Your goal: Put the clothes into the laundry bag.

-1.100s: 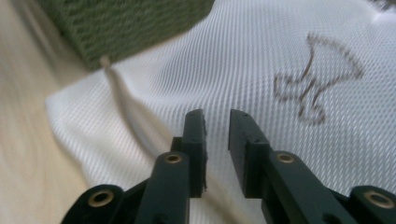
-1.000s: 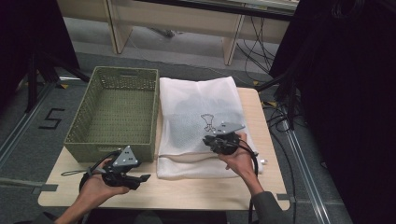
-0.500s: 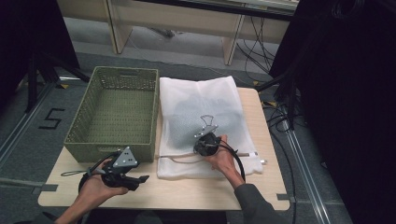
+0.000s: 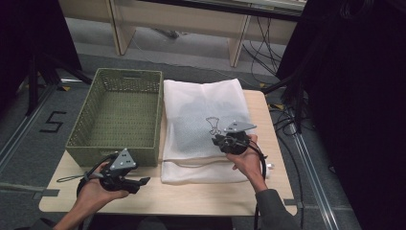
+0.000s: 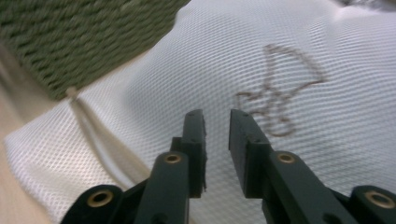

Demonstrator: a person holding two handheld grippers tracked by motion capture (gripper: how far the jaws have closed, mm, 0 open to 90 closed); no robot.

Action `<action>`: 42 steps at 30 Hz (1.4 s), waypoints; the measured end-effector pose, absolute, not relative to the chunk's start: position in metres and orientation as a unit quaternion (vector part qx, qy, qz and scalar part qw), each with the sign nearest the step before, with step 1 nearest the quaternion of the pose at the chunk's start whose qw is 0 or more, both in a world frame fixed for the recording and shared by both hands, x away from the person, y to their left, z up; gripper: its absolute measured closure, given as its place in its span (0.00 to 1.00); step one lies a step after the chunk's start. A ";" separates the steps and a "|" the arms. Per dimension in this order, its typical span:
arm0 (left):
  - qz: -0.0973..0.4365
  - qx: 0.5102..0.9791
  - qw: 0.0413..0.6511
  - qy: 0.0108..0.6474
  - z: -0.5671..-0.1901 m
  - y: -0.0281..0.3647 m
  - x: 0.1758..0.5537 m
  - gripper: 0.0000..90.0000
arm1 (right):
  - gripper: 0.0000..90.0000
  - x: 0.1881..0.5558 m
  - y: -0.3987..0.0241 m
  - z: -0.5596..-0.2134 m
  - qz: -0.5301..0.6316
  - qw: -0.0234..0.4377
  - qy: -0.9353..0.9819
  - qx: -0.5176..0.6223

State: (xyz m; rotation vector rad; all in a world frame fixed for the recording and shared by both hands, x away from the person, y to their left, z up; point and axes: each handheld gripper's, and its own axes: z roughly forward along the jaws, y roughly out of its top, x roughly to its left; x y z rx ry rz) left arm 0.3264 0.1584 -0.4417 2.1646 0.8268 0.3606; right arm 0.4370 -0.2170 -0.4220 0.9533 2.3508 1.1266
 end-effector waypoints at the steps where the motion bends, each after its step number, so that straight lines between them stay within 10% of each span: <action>1: 0.144 0.852 0.389 0.320 -0.441 0.160 0.327 0.40 | 0.81 0.435 -0.221 -0.420 0.405 0.187 0.826 0.345; 16: 0.144 0.816 0.423 0.367 -0.437 0.178 0.322 0.34 | 0.52 0.404 -0.257 -0.426 0.429 0.199 0.785 0.400; 42: 0.130 0.807 0.425 0.390 -0.446 0.192 0.309 0.27 | 0.41 0.334 -0.265 -0.451 0.416 0.150 0.802 0.401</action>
